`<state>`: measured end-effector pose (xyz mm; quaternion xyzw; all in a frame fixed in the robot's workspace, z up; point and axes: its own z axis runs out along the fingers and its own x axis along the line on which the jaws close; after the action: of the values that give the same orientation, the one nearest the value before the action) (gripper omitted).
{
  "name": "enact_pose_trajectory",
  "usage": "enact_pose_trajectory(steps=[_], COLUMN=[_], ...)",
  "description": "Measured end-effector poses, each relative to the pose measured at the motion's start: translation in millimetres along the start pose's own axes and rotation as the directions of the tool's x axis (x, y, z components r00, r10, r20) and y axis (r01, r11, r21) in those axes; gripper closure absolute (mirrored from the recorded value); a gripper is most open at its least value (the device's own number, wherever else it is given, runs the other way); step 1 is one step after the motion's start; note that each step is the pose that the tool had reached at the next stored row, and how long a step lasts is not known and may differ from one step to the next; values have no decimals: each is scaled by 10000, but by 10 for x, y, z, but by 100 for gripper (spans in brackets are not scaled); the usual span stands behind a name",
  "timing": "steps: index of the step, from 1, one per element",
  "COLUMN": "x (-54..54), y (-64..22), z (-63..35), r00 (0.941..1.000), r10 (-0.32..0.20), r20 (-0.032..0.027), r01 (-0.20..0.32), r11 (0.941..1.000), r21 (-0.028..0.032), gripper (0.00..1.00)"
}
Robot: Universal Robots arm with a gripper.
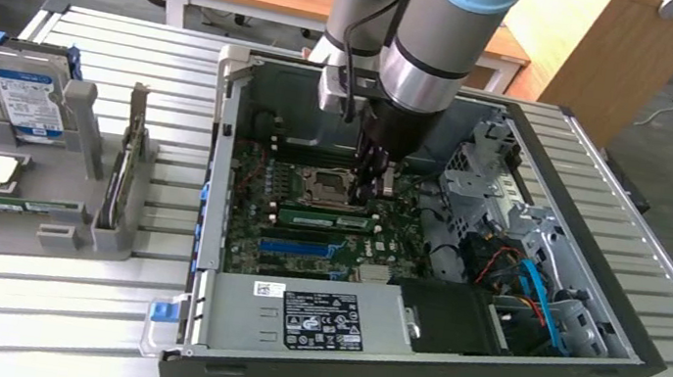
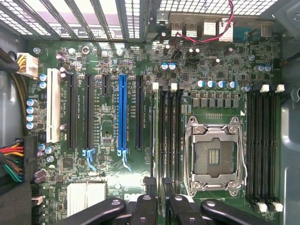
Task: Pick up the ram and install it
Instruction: 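Press down the ram until it locks into place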
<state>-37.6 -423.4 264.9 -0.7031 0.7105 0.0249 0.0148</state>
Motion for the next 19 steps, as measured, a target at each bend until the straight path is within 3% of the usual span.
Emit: enact_pose_trajectory(steps=[7,9,19], x=[0,0,0], y=[0,0,0], z=[0,0,0], r00=[10000,10000,10000], r10=[0,0,-1], r20=[0,1,0], r01=[0,0,1], r11=[10000,10000,10000], r21=[0,0,0], gripper=[83,90,90])
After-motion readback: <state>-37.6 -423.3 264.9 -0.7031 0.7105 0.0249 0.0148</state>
